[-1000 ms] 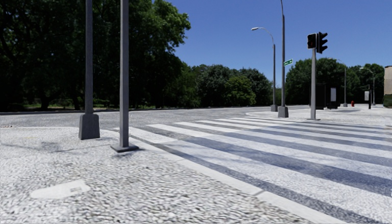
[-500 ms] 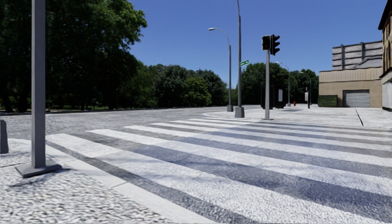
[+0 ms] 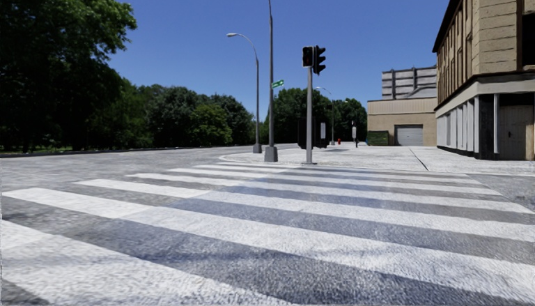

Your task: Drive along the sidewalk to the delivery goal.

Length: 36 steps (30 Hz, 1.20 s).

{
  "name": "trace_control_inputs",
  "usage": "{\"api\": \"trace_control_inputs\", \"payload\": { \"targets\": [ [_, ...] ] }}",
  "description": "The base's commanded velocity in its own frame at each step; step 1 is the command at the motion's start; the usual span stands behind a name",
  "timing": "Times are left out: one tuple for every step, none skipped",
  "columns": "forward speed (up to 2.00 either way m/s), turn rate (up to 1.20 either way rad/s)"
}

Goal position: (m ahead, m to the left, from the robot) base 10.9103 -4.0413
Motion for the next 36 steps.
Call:
{"api": "trace_control_inputs", "payload": {
  "targets": [
    [1.31,-0.54],
    [1.31,-0.54],
    [1.32,-0.54],
    [1.32,-0.54],
    [1.32,-0.54],
    [1.32,-0.54],
    [1.32,-0.54],
    [1.32,-0.54],
    [1.32,-0.54],
    [1.32,-0.54],
    [1.32,-0.54],
    [1.32,-0.54],
    [1.32,-0.54],
    [1.32,-0.54],
    [1.32,-0.54],
    [1.32,-0.54],
    [1.32,-0.51],
    [1.32,-0.43],
    [1.32,-0.39],
    [1.32,-0.33],
    [1.32,-0.33],
    [1.32,-0.31],
    [1.32,-0.31],
    [1.32,-0.30],
    [1.32,-0.30],
    [1.32,-0.28],
    [1.32,-0.27],
    [1.32,-0.27],
    [1.32,-0.27],
    [1.32,-0.27],
    [1.32,-0.27],
    [1.32,-0.27],
    [1.32,-0.27],
    [1.32,-0.27],
    [1.33,-0.27],
    [1.33,-0.27]
  ]
}}
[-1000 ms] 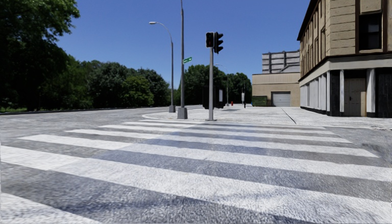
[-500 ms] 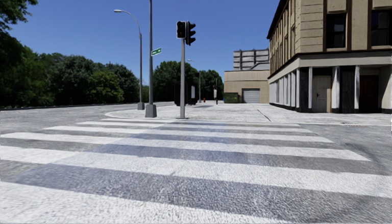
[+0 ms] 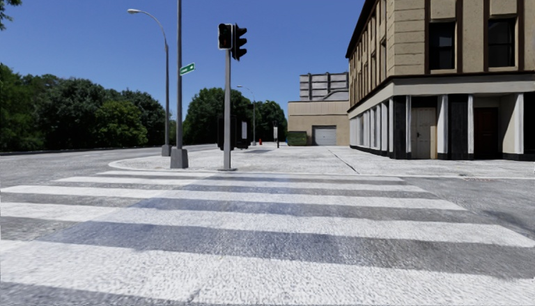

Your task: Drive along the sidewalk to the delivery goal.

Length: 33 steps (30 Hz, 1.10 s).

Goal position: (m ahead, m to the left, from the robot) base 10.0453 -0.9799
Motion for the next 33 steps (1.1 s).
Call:
{"api": "trace_control_inputs", "payload": {
  "targets": [
    [1.33,-0.23],
    [1.34,-0.01],
    [1.37,0.00],
    [1.38,0.00],
    [1.39,0.00],
    [1.42,0.00],
    [1.42,0.00],
    [2.00,0.00],
    [2.00,0.00],
    [2.00,0.00],
    [2.00,0.00],
    [2.00,0.00],
    [2.00,0.00],
    [2.00,0.00],
    [2.00,0.00],
    [2.00,0.00],
    [2.00,-0.05],
    [2.00,-0.14],
    [2.00,-0.19],
    [2.00,-0.20],
    [2.00,-0.20],
    [2.00,-0.20],
    [2.00,-0.20],
    [2.00,-0.20],
    [2.00,-0.21],
    [2.00,-0.22],
    [2.00,-0.24],
    [2.00,-0.25],
    [2.00,-0.27],
    [2.00,-0.27],
    [2.00,-0.28],
    [2.00,-0.28],
    [2.00,-0.28]
  ]
}}
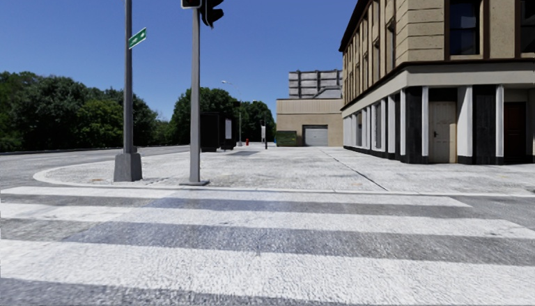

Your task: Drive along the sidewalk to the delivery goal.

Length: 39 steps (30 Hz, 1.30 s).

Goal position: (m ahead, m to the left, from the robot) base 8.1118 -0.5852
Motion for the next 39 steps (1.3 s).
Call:
{"api": "trace_control_inputs", "payload": {
  "targets": [
    [2.00,-0.28],
    [2.00,-0.28],
    [2.00,-0.28],
    [2.00,-0.28],
    [2.00,-0.28],
    [2.00,-0.28],
    [2.00,-0.28],
    [2.00,-0.28],
    [2.00,-0.28],
    [2.00,-0.28],
    [2.00,-0.28],
    [2.00,-0.28],
    [2.00,-0.28],
    [2.00,-0.28],
    [2.00,-0.28],
    [2.00,-0.28],
    [2.00,-0.28],
    [2.00,-0.22],
    [2.00,0.00],
    [2.00,0.00],
    [2.00,0.00],
    [2.00,0.00],
    [2.00,0.00],
    [2.00,0.00],
    [2.00,0.00],
    [2.00,0.00],
    [2.00,0.00],
    [2.00,0.00],
    [2.00,0.00],
    [2.00,0.00],
    [2.00,0.00],
    [2.00,0.00],
    [2.00,0.00],
    [2.00,0.00],
    [2.00,0.00],
    [2.00,0.00],
    [2.00,0.00],
    [2.00,0.00],
    [2.00,0.00]
  ]
}}
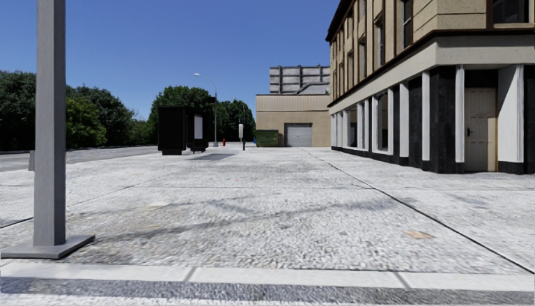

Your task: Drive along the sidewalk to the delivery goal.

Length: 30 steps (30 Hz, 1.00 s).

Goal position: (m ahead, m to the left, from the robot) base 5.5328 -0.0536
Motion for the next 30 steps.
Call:
{"api": "trace_control_inputs", "payload": {
  "targets": [
    [2.00,0.00],
    [2.00,0.00],
    [2.00,0.00],
    [2.00,0.00],
    [2.00,0.00],
    [2.00,0.00],
    [2.00,0.00],
    [1.95,0.00],
    [1.84,0.00],
    [1.73,0.00],
    [1.70,0.00],
    [1.70,0.00],
    [1.69,0.00],
    [1.69,0.00],
    [1.69,0.00],
    [1.69,0.00],
    [1.70,0.00],
    [1.70,0.00],
    [1.70,0.00],
    [1.70,0.00],
    [1.70,0.00],
    [2.00,0.00],
    [2.00,0.00],
    [2.00,0.00],
    [2.00,0.00],
    [2.00,0.00],
    [2.00,0.00],
    [2.00,0.00],
    [2.00,0.00],
    [2.00,0.00]
  ]
}}
